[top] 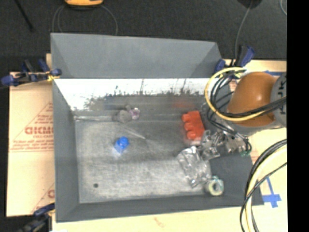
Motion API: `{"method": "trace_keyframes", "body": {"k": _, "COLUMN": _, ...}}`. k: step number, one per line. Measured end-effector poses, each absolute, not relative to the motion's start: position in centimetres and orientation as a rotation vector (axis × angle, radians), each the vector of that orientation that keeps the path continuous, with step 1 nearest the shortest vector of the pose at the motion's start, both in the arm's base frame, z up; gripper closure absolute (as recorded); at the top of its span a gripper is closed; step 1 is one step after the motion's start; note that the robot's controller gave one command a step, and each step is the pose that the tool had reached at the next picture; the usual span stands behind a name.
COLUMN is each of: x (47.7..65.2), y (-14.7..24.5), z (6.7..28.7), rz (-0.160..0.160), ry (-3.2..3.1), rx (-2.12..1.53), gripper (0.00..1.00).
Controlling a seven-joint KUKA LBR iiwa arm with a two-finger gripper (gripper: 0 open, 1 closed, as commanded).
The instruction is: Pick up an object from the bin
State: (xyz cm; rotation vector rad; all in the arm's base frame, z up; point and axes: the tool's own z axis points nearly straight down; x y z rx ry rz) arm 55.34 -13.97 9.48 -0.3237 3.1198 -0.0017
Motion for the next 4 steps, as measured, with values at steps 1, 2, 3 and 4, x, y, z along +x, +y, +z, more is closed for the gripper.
{"method": "trace_keyframes", "body": {"k": 1, "x": 55.3, "y": -14.0, "z": 9.5, "rz": -0.002, "ry": 3.12, "rx": -0.324, "gripper": 0.0}}
{"method": "trace_keyframes", "body": {"k": 2, "x": 60.4, "y": -15.5, "z": 7.7, "rz": 0.048, "ry": 3.076, "rx": -0.884, "gripper": 0.0}}
{"method": "trace_keyframes", "body": {"k": 3, "x": 58.0, "y": -13.3, "z": 7.9, "rz": 0.01, "ry": 2.801, "rx": -1.394, "gripper": 0.0}}
{"method": "trace_keyframes", "body": {"k": 4, "x": 58.1, "y": -13.5, "z": 7.9, "rz": 0.004, "ry": 2.798, "rx": -1.388, "gripper": 1.0}}
